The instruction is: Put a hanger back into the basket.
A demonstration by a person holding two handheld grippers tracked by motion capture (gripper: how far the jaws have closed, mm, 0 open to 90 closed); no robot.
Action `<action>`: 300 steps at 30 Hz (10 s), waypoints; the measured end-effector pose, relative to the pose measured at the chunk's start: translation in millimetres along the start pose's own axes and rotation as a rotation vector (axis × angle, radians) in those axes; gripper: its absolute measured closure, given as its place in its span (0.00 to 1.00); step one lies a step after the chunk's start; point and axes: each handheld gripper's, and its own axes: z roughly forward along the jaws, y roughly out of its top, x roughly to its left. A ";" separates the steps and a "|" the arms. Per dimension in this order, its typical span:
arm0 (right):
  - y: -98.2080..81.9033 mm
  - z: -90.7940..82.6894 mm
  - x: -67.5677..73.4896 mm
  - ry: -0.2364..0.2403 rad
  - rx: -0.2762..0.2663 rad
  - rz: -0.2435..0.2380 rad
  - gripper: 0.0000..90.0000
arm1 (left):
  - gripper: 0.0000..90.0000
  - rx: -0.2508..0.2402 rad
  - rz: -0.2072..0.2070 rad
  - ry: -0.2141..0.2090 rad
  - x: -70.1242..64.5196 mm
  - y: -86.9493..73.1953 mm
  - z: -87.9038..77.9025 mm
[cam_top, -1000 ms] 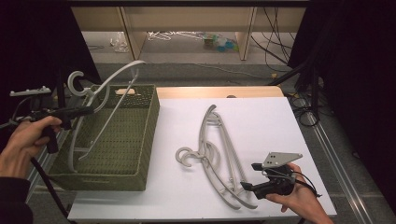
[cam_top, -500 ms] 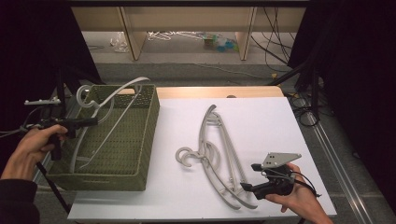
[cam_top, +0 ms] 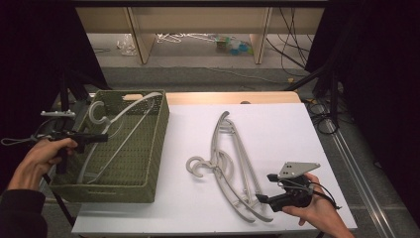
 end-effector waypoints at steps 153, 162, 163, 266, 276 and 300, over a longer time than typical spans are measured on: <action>49.3 78.8 -13.9 0.038 0.228 0.057 0.88 | 0.20 -0.267 0.310 -0.085 -226.8 -112.6 77.7; 56.2 50.5 -18.9 0.101 0.142 0.017 0.91 | 0.20 -0.273 0.314 -0.075 -227.1 -111.5 77.5; 56.4 48.2 -17.9 0.110 0.142 0.004 0.91 | 0.20 -0.272 0.317 -0.072 -227.2 -111.5 77.4; 20.5 7.5 15.5 0.109 -0.024 -0.062 0.33 | 0.88 -0.098 0.142 -0.356 -247.1 27.9 66.2; 18.3 8.6 12.8 0.104 -0.019 -0.047 0.33 | 0.88 -0.152 0.157 -0.294 -236.7 54.9 20.2; 14.9 14.0 10.5 0.105 -0.004 -0.031 0.32 | 0.88 -0.252 0.051 0.003 -114.0 66.7 -18.8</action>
